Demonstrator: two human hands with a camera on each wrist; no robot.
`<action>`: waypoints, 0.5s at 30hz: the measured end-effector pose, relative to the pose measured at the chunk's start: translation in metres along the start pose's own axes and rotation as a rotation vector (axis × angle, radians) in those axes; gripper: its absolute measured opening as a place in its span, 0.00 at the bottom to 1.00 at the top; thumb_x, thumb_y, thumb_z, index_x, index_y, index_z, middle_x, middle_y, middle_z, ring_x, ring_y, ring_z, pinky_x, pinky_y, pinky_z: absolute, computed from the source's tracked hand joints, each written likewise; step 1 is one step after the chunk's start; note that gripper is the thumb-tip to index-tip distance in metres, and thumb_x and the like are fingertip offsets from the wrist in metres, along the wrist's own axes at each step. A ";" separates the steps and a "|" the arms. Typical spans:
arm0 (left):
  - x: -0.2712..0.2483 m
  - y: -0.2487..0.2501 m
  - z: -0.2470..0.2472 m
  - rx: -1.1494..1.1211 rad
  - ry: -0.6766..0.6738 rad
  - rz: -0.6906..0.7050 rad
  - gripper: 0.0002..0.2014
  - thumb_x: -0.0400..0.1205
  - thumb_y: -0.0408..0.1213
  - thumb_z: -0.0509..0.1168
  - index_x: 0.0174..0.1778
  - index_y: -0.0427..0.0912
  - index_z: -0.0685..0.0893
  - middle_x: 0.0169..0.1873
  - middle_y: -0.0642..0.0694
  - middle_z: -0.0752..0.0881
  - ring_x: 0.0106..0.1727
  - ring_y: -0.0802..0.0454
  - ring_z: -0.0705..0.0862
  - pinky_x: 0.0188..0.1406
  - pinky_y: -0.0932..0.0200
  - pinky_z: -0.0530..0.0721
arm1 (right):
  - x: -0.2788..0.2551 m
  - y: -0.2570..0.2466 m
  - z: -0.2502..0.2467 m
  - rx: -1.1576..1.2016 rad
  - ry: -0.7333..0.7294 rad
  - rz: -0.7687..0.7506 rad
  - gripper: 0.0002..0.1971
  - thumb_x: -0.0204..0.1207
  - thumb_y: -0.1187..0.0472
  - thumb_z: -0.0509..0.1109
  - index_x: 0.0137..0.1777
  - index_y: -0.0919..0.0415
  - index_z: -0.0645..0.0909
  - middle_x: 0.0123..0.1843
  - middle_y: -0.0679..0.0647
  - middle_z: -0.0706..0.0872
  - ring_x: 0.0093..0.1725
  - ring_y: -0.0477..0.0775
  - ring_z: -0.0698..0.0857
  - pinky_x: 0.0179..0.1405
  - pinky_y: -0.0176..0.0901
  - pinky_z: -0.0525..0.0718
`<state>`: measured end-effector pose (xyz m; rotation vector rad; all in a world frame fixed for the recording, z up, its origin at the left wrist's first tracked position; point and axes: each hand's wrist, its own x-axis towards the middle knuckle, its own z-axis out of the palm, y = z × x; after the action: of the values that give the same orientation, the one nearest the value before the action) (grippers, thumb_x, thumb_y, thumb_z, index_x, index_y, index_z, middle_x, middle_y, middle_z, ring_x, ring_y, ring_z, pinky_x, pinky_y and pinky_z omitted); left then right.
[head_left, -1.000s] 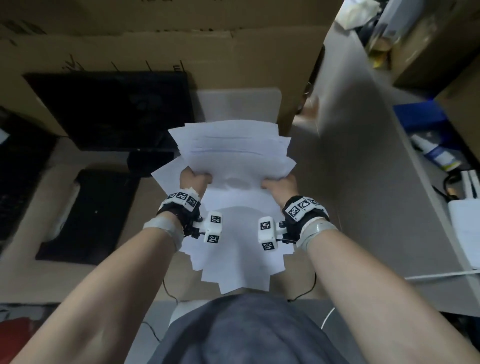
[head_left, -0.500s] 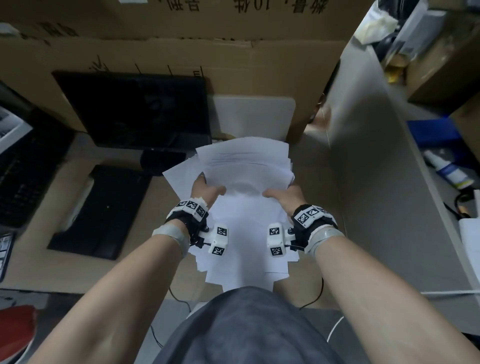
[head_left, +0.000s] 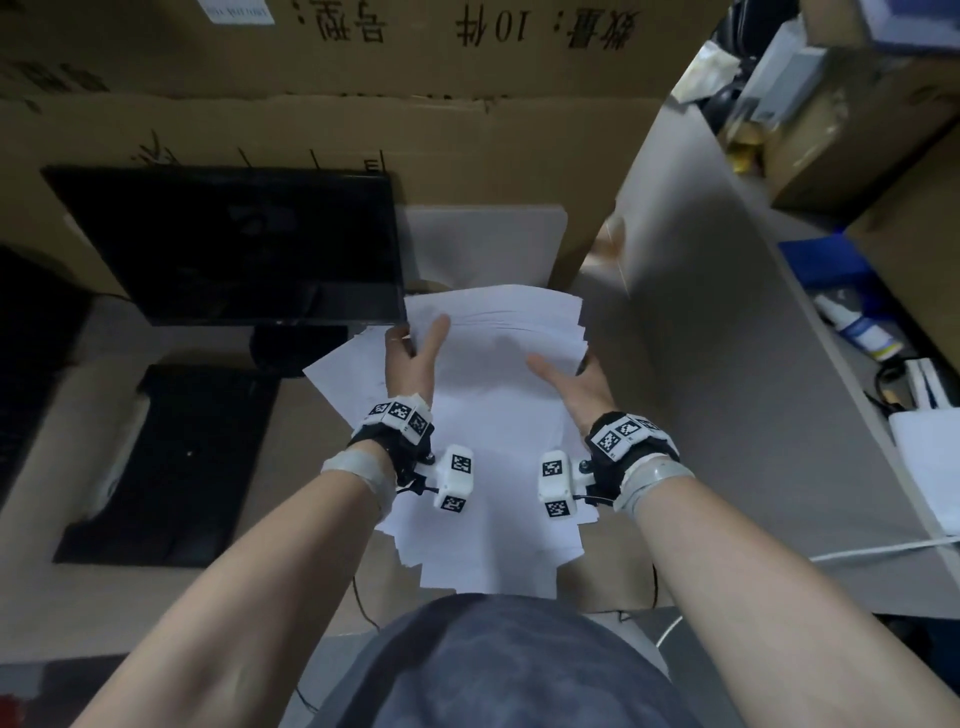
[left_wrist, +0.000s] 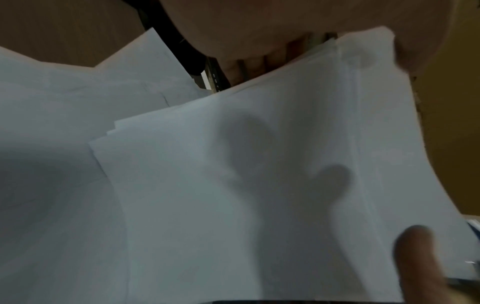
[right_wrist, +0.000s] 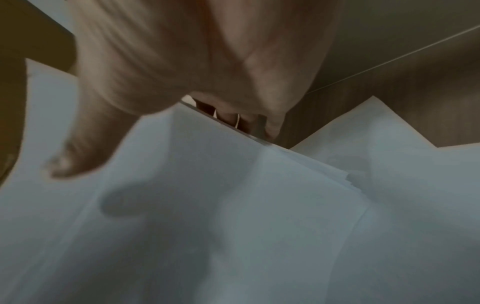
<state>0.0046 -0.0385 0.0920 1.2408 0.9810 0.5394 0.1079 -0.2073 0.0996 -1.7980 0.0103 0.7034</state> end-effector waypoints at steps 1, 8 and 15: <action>-0.001 0.005 0.003 -0.017 0.005 0.002 0.42 0.69 0.66 0.69 0.75 0.47 0.71 0.70 0.48 0.78 0.72 0.50 0.75 0.72 0.52 0.71 | -0.001 -0.002 0.001 0.028 -0.003 0.012 0.46 0.49 0.29 0.83 0.68 0.46 0.76 0.59 0.43 0.88 0.58 0.48 0.86 0.66 0.54 0.81; 0.002 0.030 0.020 0.046 0.139 -0.071 0.38 0.74 0.61 0.69 0.77 0.45 0.70 0.67 0.51 0.77 0.72 0.51 0.73 0.64 0.57 0.69 | -0.005 -0.018 0.002 0.154 0.047 0.020 0.45 0.66 0.26 0.70 0.76 0.54 0.71 0.68 0.49 0.77 0.66 0.53 0.77 0.72 0.49 0.69; 0.004 0.015 0.024 0.211 0.159 0.057 0.23 0.70 0.49 0.75 0.57 0.50 0.76 0.48 0.51 0.82 0.48 0.55 0.83 0.44 0.65 0.74 | 0.006 -0.024 0.006 0.171 0.111 -0.028 0.40 0.69 0.31 0.72 0.75 0.52 0.70 0.62 0.47 0.73 0.60 0.52 0.75 0.64 0.47 0.71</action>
<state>0.0295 -0.0434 0.1053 1.4337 1.1621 0.5975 0.1182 -0.1920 0.1170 -1.6673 0.1158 0.5648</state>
